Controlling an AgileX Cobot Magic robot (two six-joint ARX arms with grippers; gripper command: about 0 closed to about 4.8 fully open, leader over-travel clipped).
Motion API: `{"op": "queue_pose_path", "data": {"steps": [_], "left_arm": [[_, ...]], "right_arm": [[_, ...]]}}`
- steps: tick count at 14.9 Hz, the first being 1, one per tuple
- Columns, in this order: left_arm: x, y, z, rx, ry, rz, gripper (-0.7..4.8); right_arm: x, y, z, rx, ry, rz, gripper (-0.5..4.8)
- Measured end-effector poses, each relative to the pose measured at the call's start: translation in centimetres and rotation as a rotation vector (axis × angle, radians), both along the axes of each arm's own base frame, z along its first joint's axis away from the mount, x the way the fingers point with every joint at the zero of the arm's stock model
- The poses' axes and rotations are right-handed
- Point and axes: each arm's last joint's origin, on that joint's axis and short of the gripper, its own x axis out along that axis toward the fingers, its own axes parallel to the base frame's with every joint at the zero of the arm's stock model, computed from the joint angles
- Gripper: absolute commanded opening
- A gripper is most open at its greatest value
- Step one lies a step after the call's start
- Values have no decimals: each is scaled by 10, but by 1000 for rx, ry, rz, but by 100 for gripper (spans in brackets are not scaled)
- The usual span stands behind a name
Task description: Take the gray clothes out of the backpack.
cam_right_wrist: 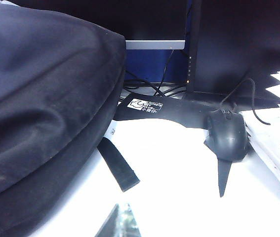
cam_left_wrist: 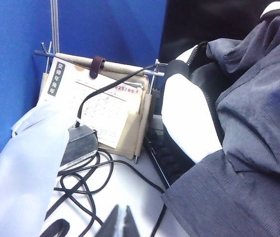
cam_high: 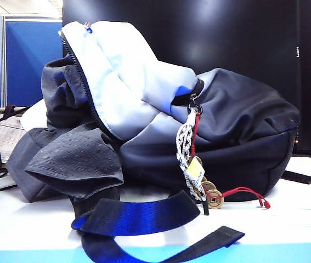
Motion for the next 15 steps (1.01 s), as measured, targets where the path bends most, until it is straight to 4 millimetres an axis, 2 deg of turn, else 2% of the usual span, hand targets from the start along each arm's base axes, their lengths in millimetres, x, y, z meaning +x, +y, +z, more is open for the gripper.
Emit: {"op": "queue_pose_path", "data": {"steps": [6,7,9,10,11,13,15], "left_arm": [[0,0,0,-6,-1,-2,-4],[0,-1,2,-60,-14,-33,-4],[-4,-6,23,-380,-174,-270,0],[-10,-7,37,-550,-298,-351,27],[-17,-7,50,-727,-424,-411,30],[-30,-6,72,-1005,-593,-492,26],[-44,-4,103,-992,-687,-523,25]], "right_arm": [[0,0,0,2,0,1,-4],[0,1,1,59,-11,39,-5],[-2,6,21,315,-169,246,-3],[-6,7,34,458,-276,332,0],[-10,7,43,562,-351,379,0],[-17,6,60,616,-463,409,0],[-27,5,95,617,-562,413,0]]}}
